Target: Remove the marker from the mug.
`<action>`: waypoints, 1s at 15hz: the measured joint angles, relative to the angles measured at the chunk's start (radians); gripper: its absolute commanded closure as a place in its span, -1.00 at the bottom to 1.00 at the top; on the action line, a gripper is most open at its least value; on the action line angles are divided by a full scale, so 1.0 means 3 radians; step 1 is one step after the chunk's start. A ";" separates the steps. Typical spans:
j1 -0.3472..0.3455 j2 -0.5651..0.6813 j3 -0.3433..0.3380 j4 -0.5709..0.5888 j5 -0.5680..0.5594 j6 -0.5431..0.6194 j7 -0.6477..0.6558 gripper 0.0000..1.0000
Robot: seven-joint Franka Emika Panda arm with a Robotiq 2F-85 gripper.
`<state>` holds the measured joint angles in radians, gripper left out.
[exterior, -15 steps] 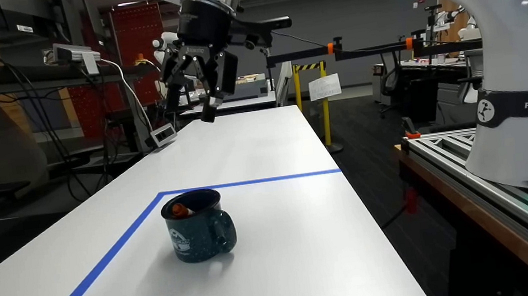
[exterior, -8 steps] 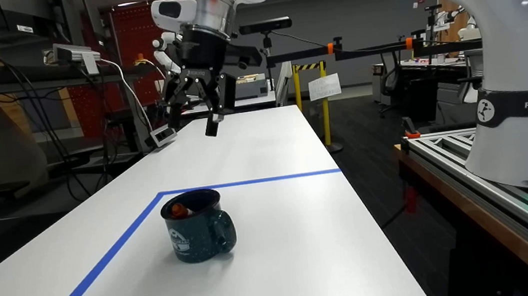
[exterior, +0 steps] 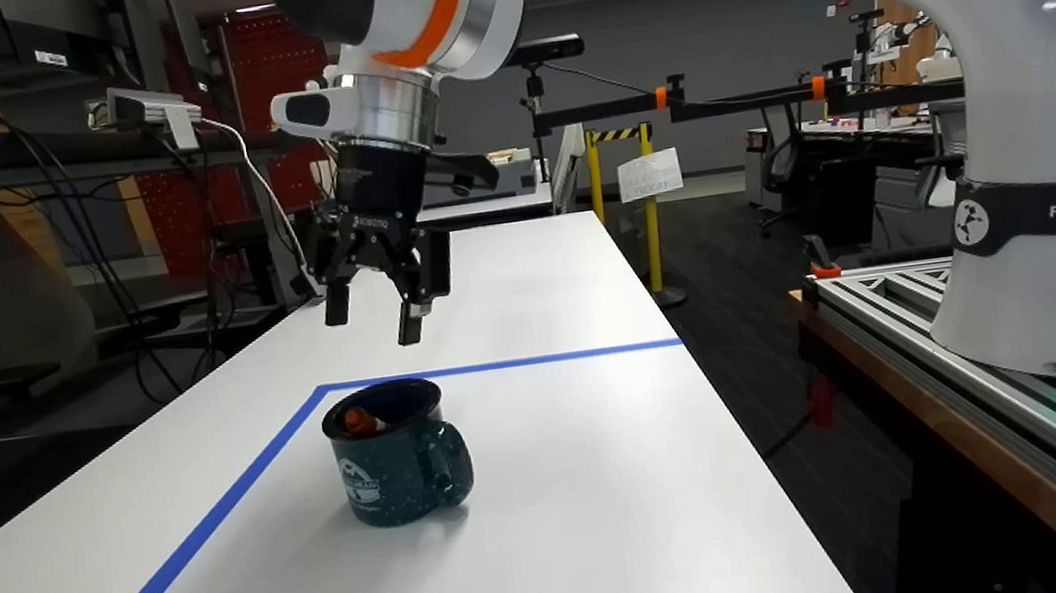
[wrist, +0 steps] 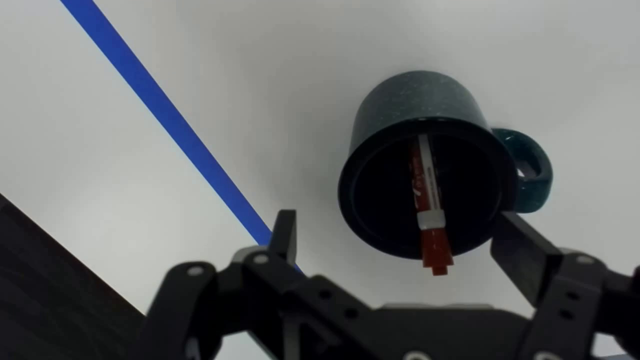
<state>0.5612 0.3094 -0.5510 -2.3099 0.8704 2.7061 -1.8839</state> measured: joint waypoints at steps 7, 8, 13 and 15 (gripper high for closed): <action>-0.0025 0.0207 0.0150 0.0185 0.0009 0.0009 -0.0031 -1.00; -0.0021 0.0205 0.0151 0.0185 0.0007 0.0009 -0.0059 -1.00; -0.0025 0.0200 0.0186 0.0157 0.0005 -0.0022 -0.0345 -1.00; -0.0028 0.0188 0.0216 0.0157 0.0007 -0.0064 -0.0479 -1.00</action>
<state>0.5529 0.3657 -0.4864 -2.2629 0.8723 2.6868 -2.0276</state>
